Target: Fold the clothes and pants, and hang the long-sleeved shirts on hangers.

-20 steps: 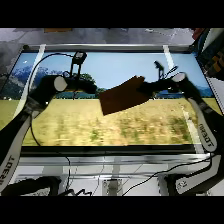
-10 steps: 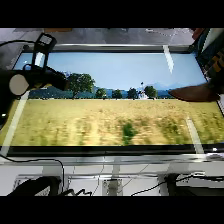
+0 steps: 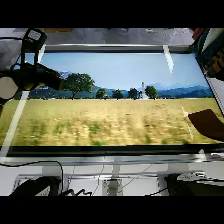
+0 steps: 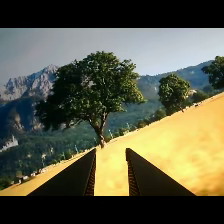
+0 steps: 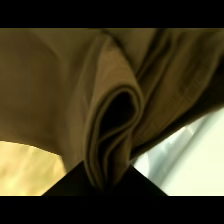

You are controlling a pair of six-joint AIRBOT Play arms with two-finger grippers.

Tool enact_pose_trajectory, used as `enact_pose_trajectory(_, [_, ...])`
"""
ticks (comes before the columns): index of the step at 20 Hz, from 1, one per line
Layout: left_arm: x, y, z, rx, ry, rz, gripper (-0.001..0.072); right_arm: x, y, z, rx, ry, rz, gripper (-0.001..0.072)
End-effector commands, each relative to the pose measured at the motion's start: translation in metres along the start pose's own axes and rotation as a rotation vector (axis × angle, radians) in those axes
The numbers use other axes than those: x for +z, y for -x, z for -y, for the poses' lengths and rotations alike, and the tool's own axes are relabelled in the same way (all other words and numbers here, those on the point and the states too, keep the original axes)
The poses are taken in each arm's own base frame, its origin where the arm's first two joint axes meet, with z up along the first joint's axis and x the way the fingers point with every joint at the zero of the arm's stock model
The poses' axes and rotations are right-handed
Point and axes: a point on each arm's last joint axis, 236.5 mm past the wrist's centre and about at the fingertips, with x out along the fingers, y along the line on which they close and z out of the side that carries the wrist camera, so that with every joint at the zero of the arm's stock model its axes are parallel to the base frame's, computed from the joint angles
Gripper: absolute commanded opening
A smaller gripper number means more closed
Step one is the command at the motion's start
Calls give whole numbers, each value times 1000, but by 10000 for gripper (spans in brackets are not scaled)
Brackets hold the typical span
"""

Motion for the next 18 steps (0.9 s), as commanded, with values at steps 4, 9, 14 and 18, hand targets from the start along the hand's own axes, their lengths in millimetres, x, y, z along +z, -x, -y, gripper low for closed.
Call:
enact_pose_trajectory(4, [0,1,-1,2,0,0,215,-23,-11,25,-60,-29,-101,698])
enact_pose_trajectory(9, [0,1,-1,2,0,0,215,-30,-12,-10,41,-4,-119,189])
enact_pose_trajectory(14, [0,1,-1,2,0,0,215,-46,-8,-96,83,281,-40,13])
enact_pose_trajectory(18, [0,1,-1,2,0,1,215,-112,9,-216,220,743,51,13])
